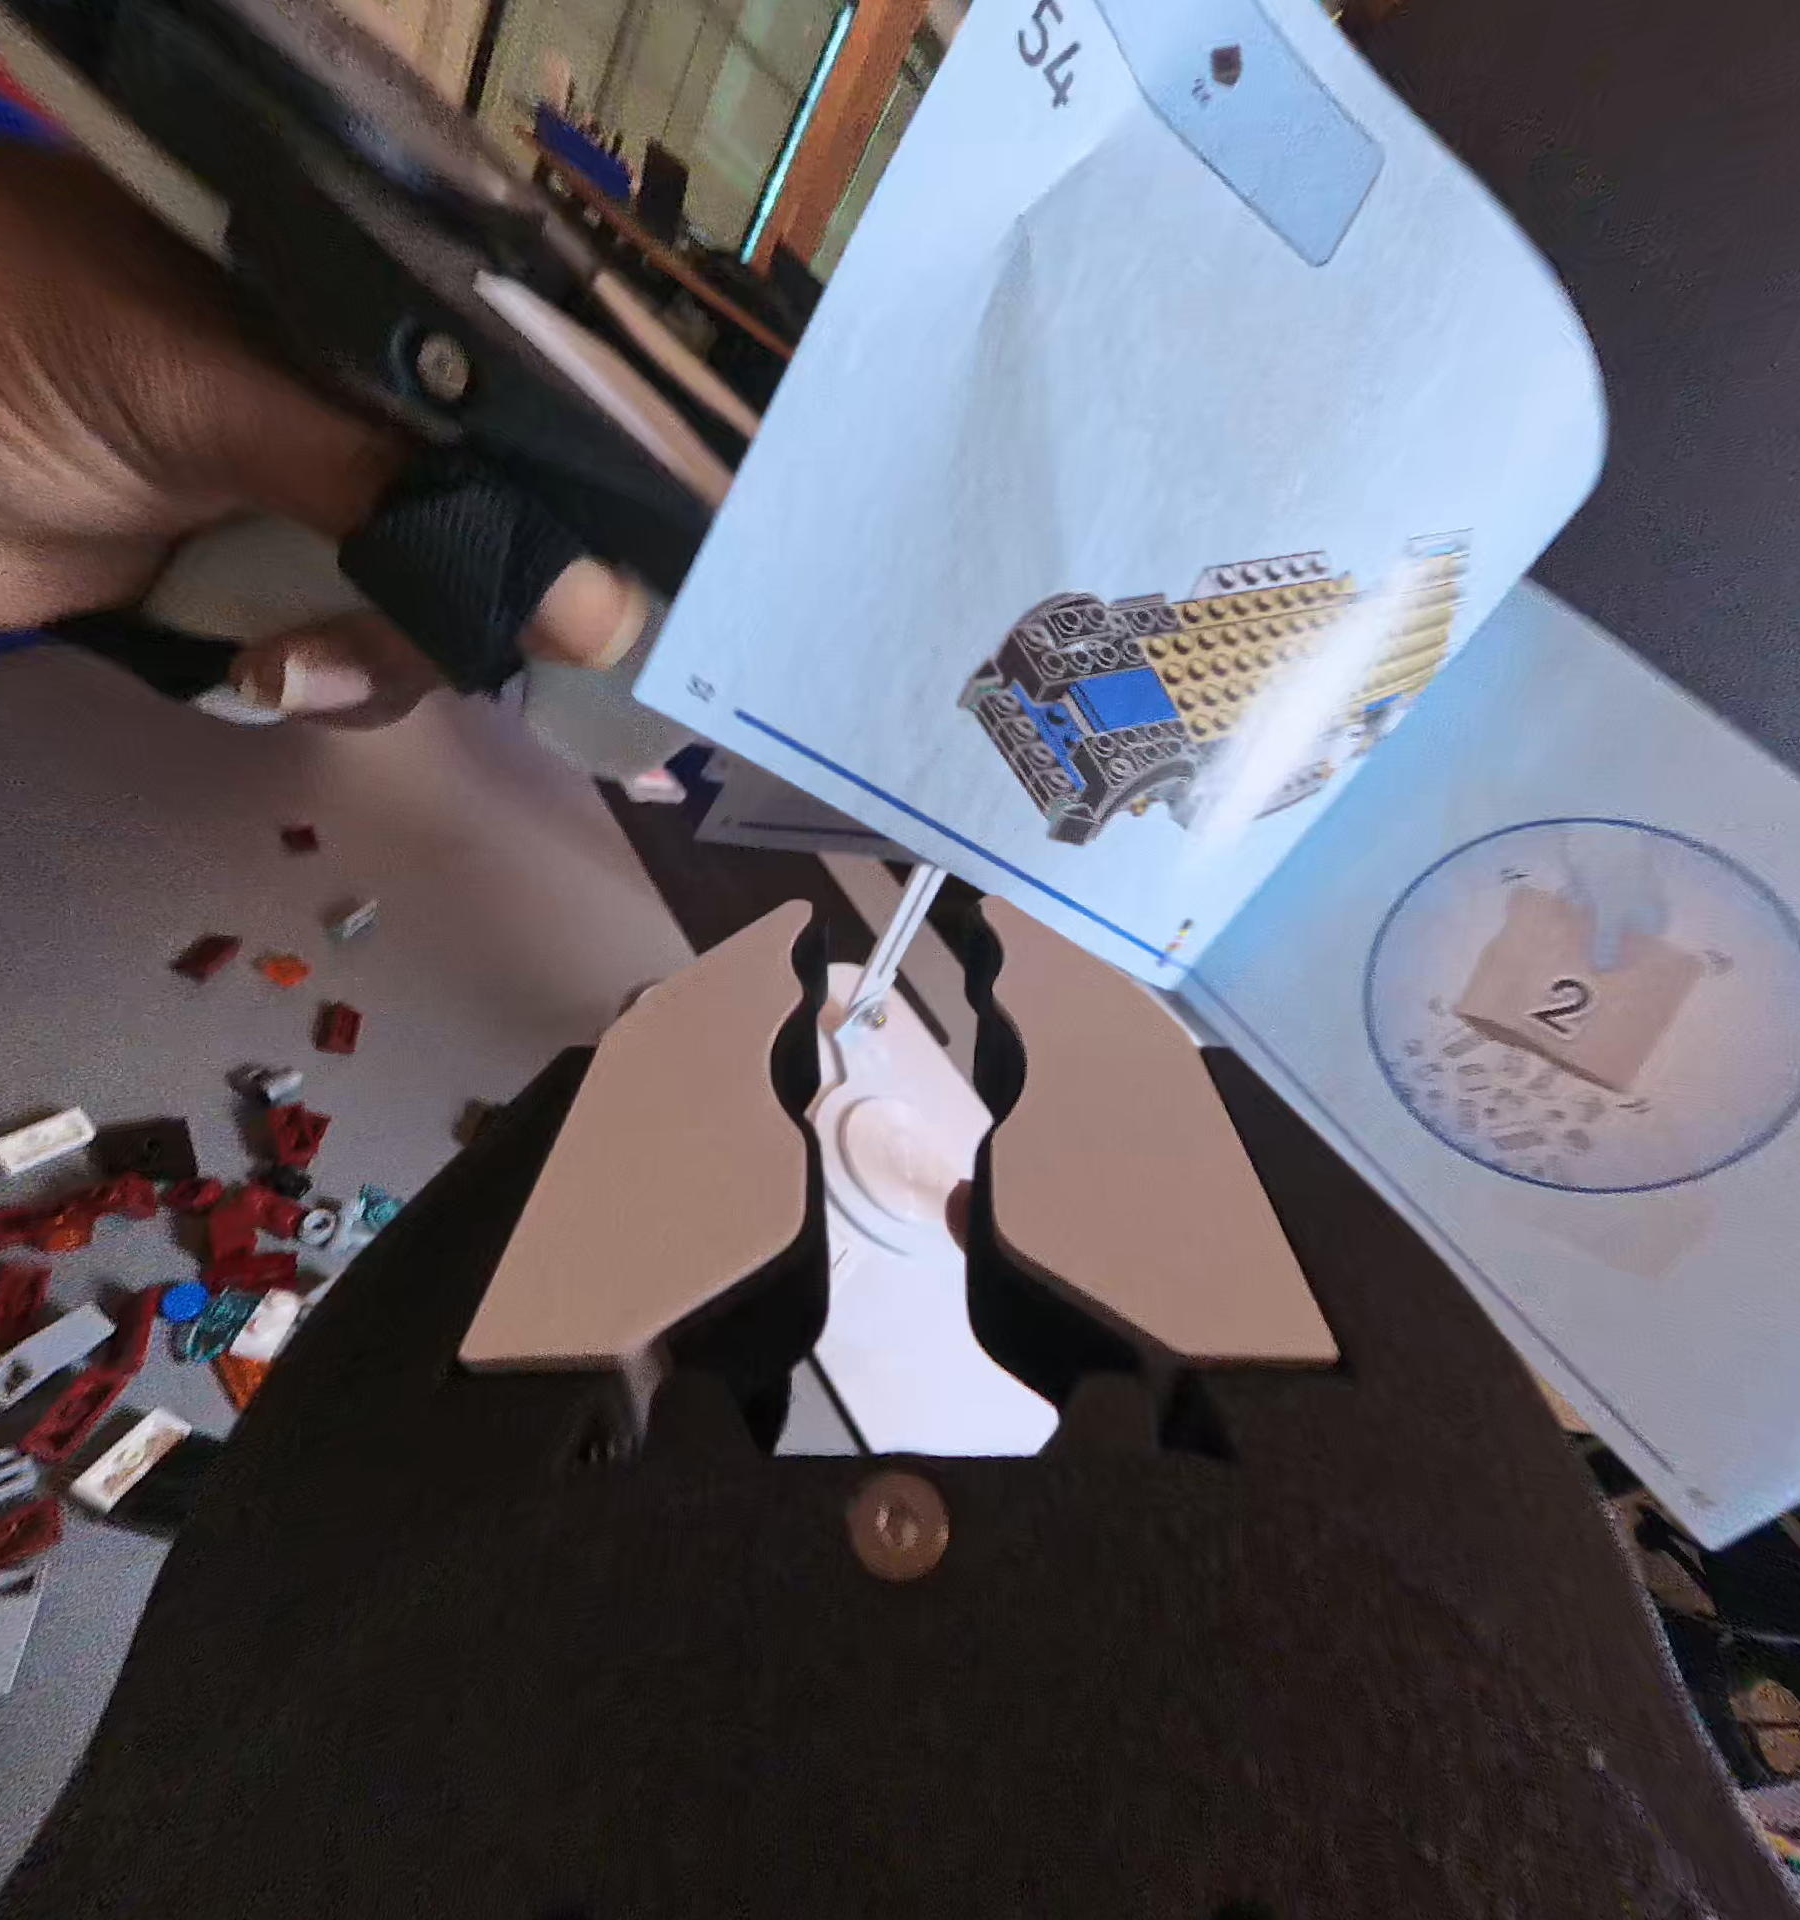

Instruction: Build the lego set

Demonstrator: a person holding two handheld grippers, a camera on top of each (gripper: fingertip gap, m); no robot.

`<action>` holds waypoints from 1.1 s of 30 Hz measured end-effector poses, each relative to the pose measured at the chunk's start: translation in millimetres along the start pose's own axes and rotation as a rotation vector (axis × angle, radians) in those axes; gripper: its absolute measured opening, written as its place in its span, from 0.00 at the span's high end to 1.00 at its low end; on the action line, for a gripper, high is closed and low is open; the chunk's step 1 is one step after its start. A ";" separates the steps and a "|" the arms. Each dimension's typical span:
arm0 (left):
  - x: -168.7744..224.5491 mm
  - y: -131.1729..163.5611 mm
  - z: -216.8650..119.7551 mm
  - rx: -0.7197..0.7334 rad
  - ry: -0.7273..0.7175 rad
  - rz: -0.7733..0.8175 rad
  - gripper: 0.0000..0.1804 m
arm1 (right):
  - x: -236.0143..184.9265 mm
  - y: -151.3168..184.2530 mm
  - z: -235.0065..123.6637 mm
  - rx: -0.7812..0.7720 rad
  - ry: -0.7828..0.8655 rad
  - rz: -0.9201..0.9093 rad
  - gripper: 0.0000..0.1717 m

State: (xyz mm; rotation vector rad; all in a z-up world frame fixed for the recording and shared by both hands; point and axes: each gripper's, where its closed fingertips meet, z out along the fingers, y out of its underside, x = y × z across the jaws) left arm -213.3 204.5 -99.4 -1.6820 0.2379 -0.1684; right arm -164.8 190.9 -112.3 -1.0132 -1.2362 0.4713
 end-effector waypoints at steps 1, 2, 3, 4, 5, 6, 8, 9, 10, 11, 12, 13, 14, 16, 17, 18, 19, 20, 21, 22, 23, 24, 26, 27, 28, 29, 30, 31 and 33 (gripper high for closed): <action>0.2 2.2 0.9 -0.012 -0.006 0.013 0.75 | 10.0 -6.7 -3.5 0.027 0.040 0.019 0.85; -0.8 4.8 1.8 -0.023 -0.014 0.026 0.75 | 20.7 -12.2 -6.9 0.052 0.079 0.040 0.85; -3.0 7.9 2.6 -0.034 -0.027 0.034 0.76 | 31.5 -16.3 -10.2 0.073 0.113 0.063 0.85; -3.7 10.2 3.3 -0.039 -0.027 0.035 0.76 | 42.1 -19.0 -12.9 0.086 0.145 0.088 0.85; -3.7 11.6 3.7 -0.041 -0.022 0.027 0.76 | 51.8 -20.4 -14.9 0.093 0.170 0.113 0.85; -3.7 12.6 4.2 -0.043 -0.019 0.023 0.75 | 61.4 -21.0 -16.8 0.096 0.199 0.138 0.84; -3.6 12.8 4.3 -0.044 -0.021 0.029 0.76 | 81.2 -18.9 -20.7 0.091 0.275 0.177 0.84; -5.0 13.6 4.1 -0.051 -0.029 0.039 0.77 | 90.3 -14.9 -22.0 0.074 0.311 0.188 0.84; -6.7 14.8 3.7 -0.059 -0.037 0.048 0.77 | 98.0 -10.4 -22.9 0.059 0.338 0.196 0.84; -9.8 16.3 3.2 -0.067 -0.049 0.056 0.78 | 104.9 -5.3 -23.9 0.042 0.361 0.207 0.84; -13.2 17.7 2.6 -0.076 -0.061 0.061 0.78 | 111.5 -0.2 -25.9 0.025 0.388 0.225 0.84; -17.1 18.9 1.8 -0.081 -0.074 0.062 0.79 | 118.2 2.6 -29.9 0.015 0.423 0.241 0.84; -20.5 19.9 1.0 -0.084 -0.083 0.061 0.79 | 124.4 2.1 -36.0 0.017 0.464 0.243 0.84; -25.5 21.4 -0.2 -0.086 -0.088 0.049 0.80 | 134.0 -4.0 -49.7 0.027 0.549 0.201 0.83; -27.5 21.8 -0.4 -0.085 -0.091 0.044 0.80 | 136.9 -7.5 -55.4 0.028 0.580 0.170 0.82; -29.3 22.1 -0.6 -0.086 -0.095 0.042 0.80 | 139.6 -11.6 -61.0 0.034 0.609 0.138 0.81; -30.6 22.6 -0.9 -0.088 -0.098 0.042 0.80 | 141.1 -16.5 -65.7 0.047 0.628 0.109 0.81; -31.5 22.9 -1.2 -0.089 -0.100 0.041 0.80 | 141.2 -21.0 -69.1 0.062 0.636 0.093 0.81; -32.2 23.2 -1.3 -0.089 -0.101 0.041 0.80 | 140.1 -25.2 -71.2 0.075 0.637 0.085 0.81; -33.2 23.8 -1.3 -0.091 -0.105 0.041 0.80 | 137.3 -29.6 -72.1 0.087 0.632 0.070 0.81; -34.7 24.9 -1.4 -0.096 -0.112 0.040 0.81 | 132.2 -34.8 -71.7 0.100 0.618 0.041 0.82; -35.7 25.8 -1.3 -0.100 -0.114 0.037 0.81 | 123.9 -40.7 -69.2 0.117 0.590 -0.004 0.84; -37.3 26.5 -1.4 -0.097 -0.116 0.031 0.82 | 103.2 -46.2 -58.3 0.131 0.514 -0.103 0.92; -38.3 27.2 -1.6 -0.100 -0.118 0.032 0.82 | 95.9 -40.1 -49.1 0.102 0.473 -0.120 0.96; -38.9 27.5 -1.7 -0.101 -0.119 0.032 0.82 | 92.4 -28.5 -39.0 0.054 0.437 -0.109 0.96; -39.5 27.6 -2.1 -0.099 -0.120 0.027 0.82 | 92.5 -14.8 -29.6 0.006 0.409 -0.086 0.96; -40.0 27.8 -2.4 -0.100 -0.121 0.024 0.82 | 96.4 -0.8 -22.5 -0.038 0.399 -0.060 0.95; -40.6 28.0 -2.7 -0.100 -0.122 0.023 0.82 | 102.7 12.9 -16.8 -0.081 0.396 -0.038 0.94; -42.1 28.6 -3.0 -0.101 -0.127 0.022 0.82 | 118.3 37.7 -9.5 -0.155 0.406 0.011 0.89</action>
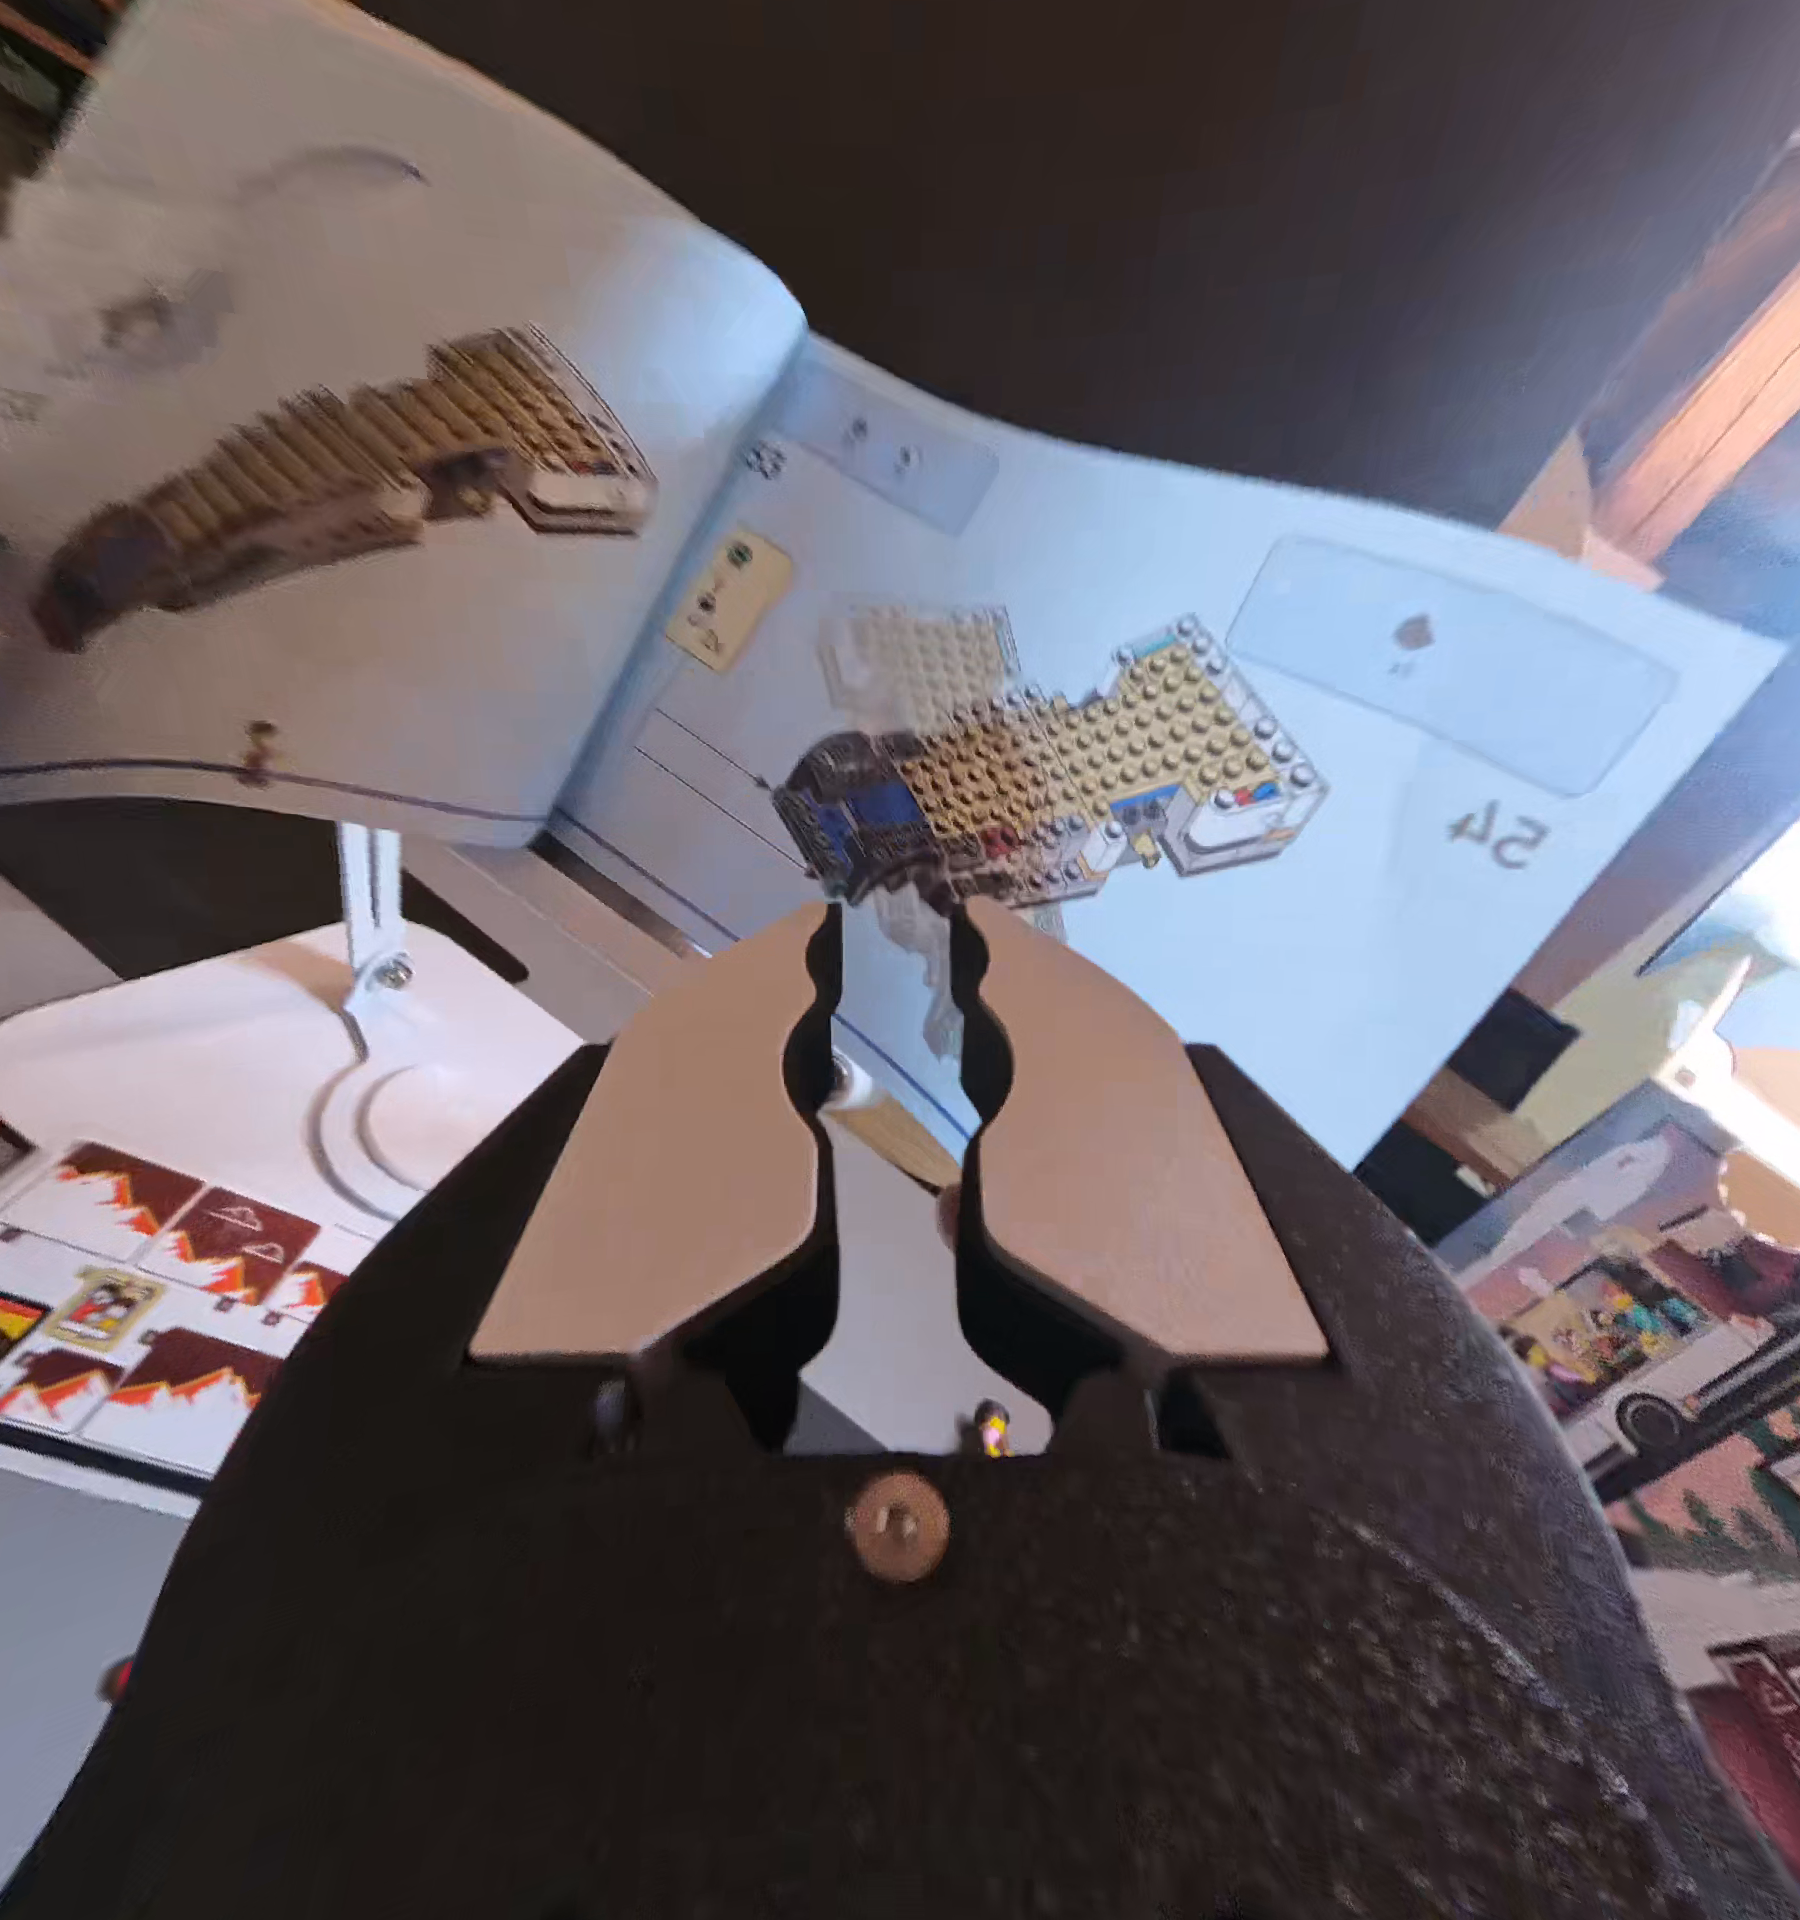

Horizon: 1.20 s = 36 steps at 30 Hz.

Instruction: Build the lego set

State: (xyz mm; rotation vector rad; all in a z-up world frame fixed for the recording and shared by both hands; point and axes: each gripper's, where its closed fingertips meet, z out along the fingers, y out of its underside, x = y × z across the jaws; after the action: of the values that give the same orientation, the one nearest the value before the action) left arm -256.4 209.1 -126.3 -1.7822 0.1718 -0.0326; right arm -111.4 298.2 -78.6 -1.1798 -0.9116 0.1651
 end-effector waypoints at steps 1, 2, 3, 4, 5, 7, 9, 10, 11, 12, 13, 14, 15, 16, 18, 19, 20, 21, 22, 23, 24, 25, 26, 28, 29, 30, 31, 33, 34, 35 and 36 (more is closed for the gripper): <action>-0.5 0.4 0.2 0.000 0.000 -0.002 0.82 | 4.9 8.8 6.3 -0.028 -0.002 0.032 0.86; -0.8 0.8 0.5 0.000 -0.001 -0.004 0.82 | 9.2 16.7 11.7 -0.055 -0.007 0.066 0.83; -1.4 1.3 0.9 -0.002 -0.002 -0.003 0.82 | 13.3 23.7 16.3 -0.080 -0.008 0.092 0.80; -1.8 2.0 1.2 -0.004 -0.003 -0.004 0.82 | 17.5 29.5 20.0 -0.099 -0.003 0.107 0.76; -2.3 2.4 1.4 -0.004 -0.004 -0.005 0.82 | 21.1 33.8 22.8 -0.111 0.003 0.113 0.74; -3.6 3.8 1.9 -0.008 -0.008 -0.006 0.82 | 25.1 37.0 25.7 -0.115 0.012 0.103 0.74; -6.0 6.0 2.6 -0.015 -0.015 -0.008 0.82 | 26.8 37.3 26.3 -0.124 0.026 0.083 0.74; -7.7 7.1 2.8 -0.016 -0.019 -0.013 0.82 | 27.3 36.1 25.3 -0.128 0.032 0.087 0.73; -9.5 8.3 3.0 -0.018 -0.022 -0.018 0.82 | 26.1 31.6 23.4 -0.117 0.030 0.098 0.71; -12.1 8.8 2.9 -0.018 -0.028 -0.024 0.82 | 22.1 23.0 20.3 -0.086 0.015 0.114 0.71; -15.4 8.7 2.2 -0.015 -0.038 -0.029 0.82 | 14.2 12.1 16.5 -0.048 -0.014 0.130 0.71; -18.7 8.8 1.3 -0.013 -0.046 -0.034 0.82 | 3.0 0.0 12.1 -0.012 -0.053 0.143 0.71; -21.8 8.5 0.3 -0.011 -0.052 -0.041 0.82 | -10.5 -12.5 7.8 0.021 -0.095 0.150 0.71; -25.0 8.4 -0.7 -0.009 -0.058 -0.049 0.82 | -25.7 -24.6 3.8 0.047 -0.136 0.151 0.70; -30.3 8.1 -2.2 -0.004 -0.067 -0.069 0.82 | -57.3 -44.3 -0.3 0.071 -0.192 0.121 0.66; -31.9 7.7 -2.9 -0.001 -0.068 -0.078 0.82 | -72.6 -50.5 0.9 0.068 -0.208 0.097 0.63; -32.6 7.4 -3.5 0.002 -0.068 -0.084 0.82 | -85.2 -53.9 4.7 0.057 -0.213 0.072 0.60; -33.0 7.0 -4.1 0.004 -0.068 -0.087 0.82 | -93.5 -53.3 11.0 0.035 -0.200 0.040 0.58; -33.1 6.3 -4.8 0.006 -0.071 -0.084 0.82 | -96.9 -49.7 18.7 0.006 -0.171 0.001 0.57; -32.7 5.3 -5.6 0.009 -0.071 -0.081 0.82 | -97.0 -46.1 25.4 -0.014 -0.144 -0.033 0.59; -32.3 4.1 -6.4 0.012 -0.069 -0.080 0.82 | -94.1 -43.8 29.8 -0.023 -0.118 -0.056 0.65; -32.0 2.8 -7.2 0.015 -0.069 -0.078 0.83 | -88.3 -43.7 32.0 -0.019 -0.089 -0.065 0.71; -32.3 1.4 -8.0 0.019 -0.069 -0.075 0.83 | -83.2 -45.3 32.1 -0.003 -0.075 -0.059 0.77; -33.8 -0.8 -9.2 0.028 -0.070 -0.073 0.83 | -74.5 -46.8 30.1 0.014 -0.072 -0.016 0.86; -34.4 -1.3 -9.2 0.032 -0.068 -0.078 0.83 | -70.3 -45.7 29.7 0.010 -0.072 -0.002 0.89; -35.1 -0.9 -9.0 0.033 -0.067 -0.082 0.83 | -65.6 -43.9 29.9 0.005 -0.069 0.010 0.92; -35.7 0.7 -8.2 0.028 -0.064 -0.086 0.83 | -60.8 -42.4 30.0 0.001 -0.065 0.026 0.95; -36.3 3.9 -6.9 0.021 -0.061 -0.096 0.83 | -52.9 -41.6 29.3 -0.004 -0.060 0.071 0.97; -36.1 4.4 -6.5 0.022 -0.058 -0.099 0.83 | -52.3 -45.2 27.5 0.012 -0.068 0.095 0.93; -35.0 4.0 -6.2 0.025 -0.051 -0.100 0.83 | -55.2 -50.6 25.0 0.031 -0.084 0.111 0.86; -33.9 3.5 -5.7 0.026 -0.046 -0.101 0.83 | -61.5 -55.2 23.2 0.040 -0.102 0.110 0.76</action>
State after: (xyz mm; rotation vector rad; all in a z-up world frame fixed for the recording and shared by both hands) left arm -290.9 207.4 -126.1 -1.7625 0.0474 -0.0662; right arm -185.5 258.0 -62.3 -1.1936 -0.9289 0.3332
